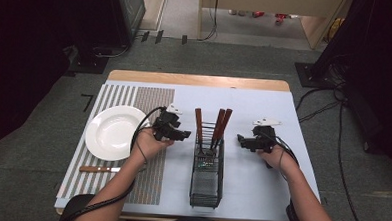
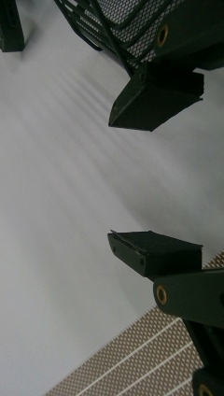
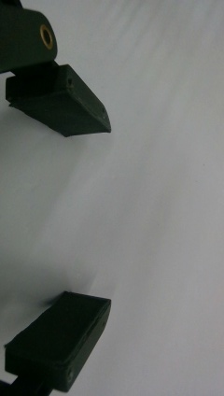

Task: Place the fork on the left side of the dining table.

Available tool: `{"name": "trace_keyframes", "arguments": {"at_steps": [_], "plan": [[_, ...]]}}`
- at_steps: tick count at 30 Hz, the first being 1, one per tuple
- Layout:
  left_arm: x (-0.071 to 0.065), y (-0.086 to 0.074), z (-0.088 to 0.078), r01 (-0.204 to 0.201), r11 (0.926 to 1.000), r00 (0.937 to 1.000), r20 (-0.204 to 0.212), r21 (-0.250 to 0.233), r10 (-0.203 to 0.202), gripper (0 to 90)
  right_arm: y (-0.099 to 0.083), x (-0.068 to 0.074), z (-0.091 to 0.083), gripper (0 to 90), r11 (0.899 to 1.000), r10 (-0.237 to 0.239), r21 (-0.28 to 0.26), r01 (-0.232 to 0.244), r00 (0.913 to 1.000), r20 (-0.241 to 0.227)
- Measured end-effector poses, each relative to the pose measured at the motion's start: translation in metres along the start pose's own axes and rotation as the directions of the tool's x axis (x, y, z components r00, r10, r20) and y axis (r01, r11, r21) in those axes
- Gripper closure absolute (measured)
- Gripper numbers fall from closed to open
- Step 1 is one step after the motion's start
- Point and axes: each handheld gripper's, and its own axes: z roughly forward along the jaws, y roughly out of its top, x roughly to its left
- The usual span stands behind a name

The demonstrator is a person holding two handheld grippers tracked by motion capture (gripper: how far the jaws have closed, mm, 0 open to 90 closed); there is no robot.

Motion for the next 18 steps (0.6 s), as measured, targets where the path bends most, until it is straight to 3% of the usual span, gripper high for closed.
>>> {"name": "trace_keyframes", "arguments": {"at_steps": [7, 12, 18], "plan": [[0.001, 0.004, -0.010, 0.008, 0.9999, 0.9999, 0.015, -0.013, -0.008, 39.1, 0.000, 0.000, 0.000, 13.0, 1.000, -0.001, 0.000, 0.001, 1.0000, 0.000], [-0.002, 0.007, -0.018, -0.026, 0.9995, 0.9993, 0.026, -0.017, 0.026, 40.2, 0.000, 0.000, 0.000, 13.0, 1.000, 0.000, 0.000, 0.000, 1.0000, 0.000], [-0.004, 0.011, -0.025, -0.028, 0.9993, 0.9991, 0.030, -0.024, 0.029, 38.6, 0.000, 0.000, 0.000, 13.0, 1.000, 0.000, 0.001, 0.000, 1.0000, 0.000]]}}
